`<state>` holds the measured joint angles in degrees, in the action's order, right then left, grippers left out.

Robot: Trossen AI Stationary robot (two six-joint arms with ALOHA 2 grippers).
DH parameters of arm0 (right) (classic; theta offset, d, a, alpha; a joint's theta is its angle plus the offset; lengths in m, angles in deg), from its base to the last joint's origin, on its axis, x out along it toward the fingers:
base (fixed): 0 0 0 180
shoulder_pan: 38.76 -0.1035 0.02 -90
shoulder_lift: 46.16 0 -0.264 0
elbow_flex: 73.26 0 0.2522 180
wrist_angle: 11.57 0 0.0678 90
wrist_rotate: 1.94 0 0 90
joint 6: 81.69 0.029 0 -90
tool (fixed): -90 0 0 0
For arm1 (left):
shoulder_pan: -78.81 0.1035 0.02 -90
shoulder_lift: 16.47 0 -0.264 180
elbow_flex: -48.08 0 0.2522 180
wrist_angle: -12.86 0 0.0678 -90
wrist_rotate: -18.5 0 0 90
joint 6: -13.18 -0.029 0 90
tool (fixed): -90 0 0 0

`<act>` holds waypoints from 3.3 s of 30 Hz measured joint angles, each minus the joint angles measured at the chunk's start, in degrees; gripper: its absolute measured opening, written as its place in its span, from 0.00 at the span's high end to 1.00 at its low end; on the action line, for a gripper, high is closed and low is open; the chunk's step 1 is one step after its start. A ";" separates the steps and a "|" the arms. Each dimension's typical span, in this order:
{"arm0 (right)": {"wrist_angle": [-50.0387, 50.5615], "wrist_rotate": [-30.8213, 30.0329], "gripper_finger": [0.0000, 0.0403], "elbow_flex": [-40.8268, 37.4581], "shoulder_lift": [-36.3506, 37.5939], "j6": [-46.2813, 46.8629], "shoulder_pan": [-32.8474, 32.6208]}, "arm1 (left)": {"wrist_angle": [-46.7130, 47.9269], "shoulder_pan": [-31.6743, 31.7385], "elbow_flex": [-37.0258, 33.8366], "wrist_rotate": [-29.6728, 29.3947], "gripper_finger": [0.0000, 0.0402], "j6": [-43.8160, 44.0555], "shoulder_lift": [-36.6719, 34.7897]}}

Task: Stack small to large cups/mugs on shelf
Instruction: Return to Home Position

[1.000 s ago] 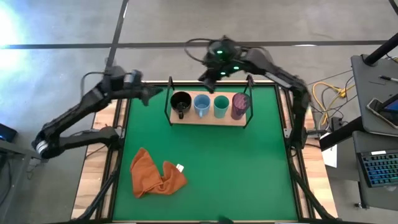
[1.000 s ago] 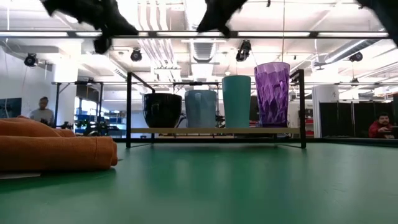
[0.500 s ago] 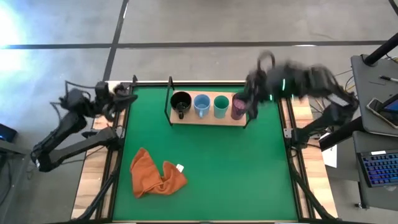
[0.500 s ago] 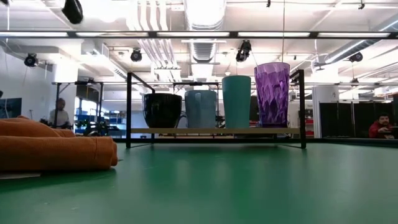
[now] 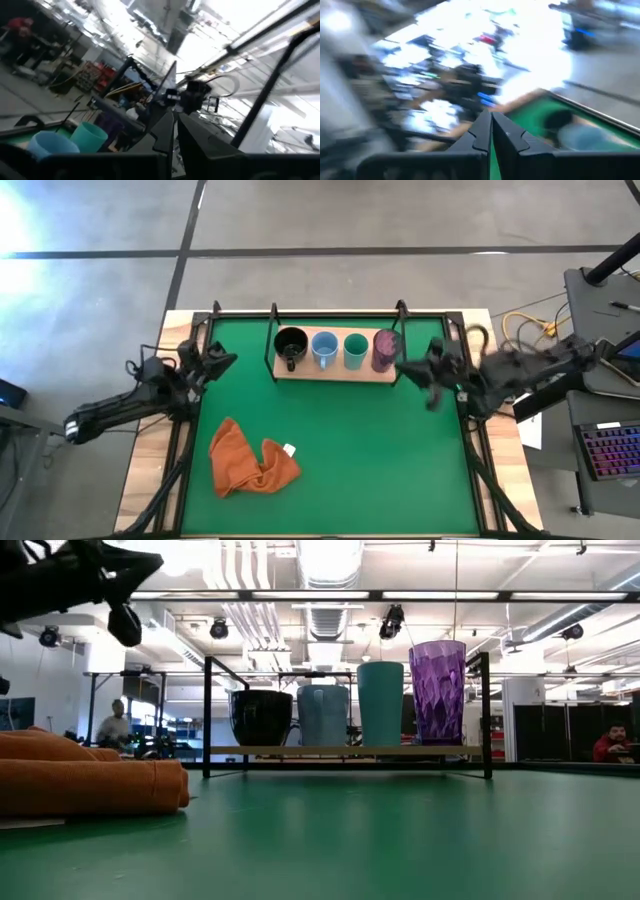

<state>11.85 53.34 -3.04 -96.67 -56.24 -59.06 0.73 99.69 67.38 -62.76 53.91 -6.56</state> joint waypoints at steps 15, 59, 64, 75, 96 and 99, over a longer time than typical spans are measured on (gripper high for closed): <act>-25.03 15.62 0.98 -38.29 32.16 -10.00 12.01 | 48.53 0.02 6.49 4.99 0.97 -2.91 -8.15; -10.36 31.93 0.98 -55.90 44.81 14.66 12.07 | 40.39 0.00 -0.14 -0.05 0.97 -3.65 6.49; -10.36 31.91 0.98 -55.91 44.69 14.60 12.07 | 39.98 0.00 -0.20 -0.03 0.97 -3.65 6.95; -10.36 31.85 0.98 -55.90 44.72 14.59 12.07 | 39.92 0.00 -0.20 0.01 0.97 -3.65 6.93; -10.37 31.76 0.98 -55.90 44.72 14.58 12.07 | 39.85 0.00 -0.20 0.01 0.97 -3.67 6.93; -10.37 31.76 0.98 -55.90 44.72 14.58 12.07 | 39.85 0.00 -0.20 0.01 0.97 -3.67 6.91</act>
<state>1.48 85.10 -58.94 -51.95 -41.66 -46.99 40.58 99.69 67.19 -62.75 50.24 0.35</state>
